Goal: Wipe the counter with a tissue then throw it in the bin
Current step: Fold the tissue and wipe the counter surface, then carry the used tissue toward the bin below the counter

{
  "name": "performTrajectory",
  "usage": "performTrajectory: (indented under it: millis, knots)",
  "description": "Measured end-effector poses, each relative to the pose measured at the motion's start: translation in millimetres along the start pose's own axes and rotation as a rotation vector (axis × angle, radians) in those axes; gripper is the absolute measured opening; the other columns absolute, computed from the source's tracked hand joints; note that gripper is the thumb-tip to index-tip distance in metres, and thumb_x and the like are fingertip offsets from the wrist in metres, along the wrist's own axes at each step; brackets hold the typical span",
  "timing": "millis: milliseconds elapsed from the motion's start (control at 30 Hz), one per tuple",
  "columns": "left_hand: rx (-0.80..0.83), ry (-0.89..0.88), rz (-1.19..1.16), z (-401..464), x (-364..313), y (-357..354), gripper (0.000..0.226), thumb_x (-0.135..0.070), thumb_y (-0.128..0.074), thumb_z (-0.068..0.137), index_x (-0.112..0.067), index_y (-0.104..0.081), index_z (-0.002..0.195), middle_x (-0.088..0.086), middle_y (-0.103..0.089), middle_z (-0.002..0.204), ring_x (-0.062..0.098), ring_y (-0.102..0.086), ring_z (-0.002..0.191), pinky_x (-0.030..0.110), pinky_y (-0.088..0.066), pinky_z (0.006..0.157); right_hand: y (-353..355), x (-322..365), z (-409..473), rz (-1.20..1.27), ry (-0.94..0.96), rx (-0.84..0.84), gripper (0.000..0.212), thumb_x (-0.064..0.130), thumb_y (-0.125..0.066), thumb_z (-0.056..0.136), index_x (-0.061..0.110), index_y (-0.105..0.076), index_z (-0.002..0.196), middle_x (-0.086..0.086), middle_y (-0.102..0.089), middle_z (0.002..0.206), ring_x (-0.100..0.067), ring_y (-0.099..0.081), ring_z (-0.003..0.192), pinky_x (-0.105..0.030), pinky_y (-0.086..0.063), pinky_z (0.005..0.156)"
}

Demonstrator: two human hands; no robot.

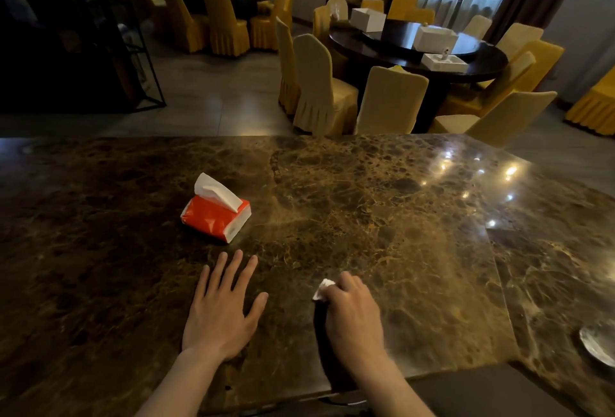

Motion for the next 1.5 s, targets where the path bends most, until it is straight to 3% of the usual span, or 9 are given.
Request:
performTrajectory:
  millis: [167, 300, 400, 500, 767, 933, 1133, 1400, 1500]
  knots:
    - [0.011, 0.008, -0.016, 0, -1, 2, 0.078, -0.073, -0.003, 0.092, -0.038, 0.004, 0.161, -0.007, 0.011, 0.17, 0.016, 0.018, 0.156, 0.046, 0.004, 0.129, -7, 19, -7, 0.253, 0.049, 0.121, 0.027, 0.008, -0.065, 0.087, 0.028, -0.079, 0.099, 0.009, -0.06, 0.091, -0.011, -0.058, 0.088, -0.021, -0.044, 0.07]
    - [0.019, 0.004, -0.034, -1, -1, 4, 0.072, -0.068, -0.016, 0.099, -0.037, 0.002, 0.162, -0.005, 0.007, 0.172, 0.016, 0.016, 0.156, 0.045, 0.005, 0.129, -6, 10, -11, 0.806, -0.308, 0.226, 0.015, 0.021, -0.076, 0.088, 0.036, -0.082, 0.088, 0.017, -0.076, 0.085, 0.003, -0.067, 0.09, -0.016, -0.051, 0.081]
    - [0.023, -0.003, -0.047, -1, -1, 7, 0.072, -0.068, -0.019, 0.1, -0.036, -0.001, 0.162, -0.003, 0.004, 0.173, 0.017, 0.014, 0.157, 0.045, 0.004, 0.129, -6, 5, -22, 1.136, -0.581, 0.227, 0.013, 0.022, -0.08, 0.086, 0.035, -0.082, 0.085, 0.007, -0.08, 0.089, -0.01, -0.073, 0.09, -0.027, -0.056, 0.077]
    - [0.013, 0.015, -0.053, -4, -2, 11, 0.075, -0.07, -0.014, 0.097, -0.035, -0.004, 0.163, 0.0, -0.002, 0.174, 0.02, 0.007, 0.158, 0.045, 0.0, 0.129, 0, 8, -28, 1.219, -0.675, 0.207, 0.013, 0.014, -0.076, 0.09, 0.025, -0.081, 0.093, -0.005, -0.079, 0.095, -0.019, -0.072, 0.088, -0.027, -0.054, 0.073]
    - [-0.062, 0.032, -0.073, -37, 50, 32, 0.082, -0.078, -0.014, 0.093, -0.035, -0.009, 0.163, 0.002, -0.01, 0.173, 0.022, -0.002, 0.159, 0.044, -0.001, 0.128, 11, 61, -47, 1.133, -0.648, 0.182, 0.008, 0.014, -0.078, 0.089, 0.022, -0.08, 0.09, -0.011, -0.079, 0.088, -0.018, -0.069, 0.073, -0.034, -0.056, 0.072]
    - [-0.072, 0.062, -0.069, -65, 101, 31, 0.091, -0.086, -0.014, 0.087, -0.036, -0.012, 0.162, 0.003, -0.011, 0.173, 0.024, 0.0, 0.159, 0.048, -0.001, 0.129, 2, 100, -76, 1.028, -0.529, 0.229, 0.009, 0.015, -0.078, 0.089, 0.022, -0.079, 0.094, -0.013, -0.077, 0.089, -0.016, -0.066, 0.067, -0.03, -0.056, 0.066]
    - [-0.011, 0.055, -0.024, -77, 116, 18, 0.096, -0.09, 0.0, 0.082, -0.037, -0.003, 0.162, 0.002, 0.002, 0.174, 0.025, 0.014, 0.158, 0.051, 0.008, 0.128, -16, 128, -118, 0.849, -0.34, 0.311, 0.011, 0.025, -0.081, 0.083, 0.031, -0.078, 0.091, -0.004, -0.076, 0.086, -0.021, -0.07, 0.079, -0.03, -0.059, 0.071]
    - [-0.028, 0.073, -0.022, -79, 114, 18, 0.095, -0.089, -0.003, 0.083, -0.036, -0.008, 0.162, 0.003, -0.004, 0.174, 0.026, 0.008, 0.158, 0.053, 0.005, 0.128, -67, 126, -172, 0.501, -0.207, 0.369, 0.014, 0.02, -0.079, 0.086, 0.032, -0.074, 0.088, 0.012, -0.073, 0.079, -0.001, -0.068, 0.075, -0.017, -0.056, 0.064]
    - [-0.037, 0.075, -0.012, -80, 114, 18, 0.094, -0.088, -0.005, 0.085, -0.035, -0.008, 0.162, 0.004, -0.004, 0.174, 0.027, 0.008, 0.159, 0.054, 0.004, 0.128, -94, 123, -189, 0.377, -0.135, 0.417, 0.012, 0.016, -0.071, 0.086, 0.027, -0.075, 0.091, 0.009, -0.074, 0.084, -0.005, -0.068, 0.078, -0.029, -0.06, 0.07]
Point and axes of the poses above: each hand's wrist, its own z-axis towards the middle knuckle, its own y-axis out of the back of the hand, x = y × z, the point moved 4 cm from there along z, towards the middle knuckle
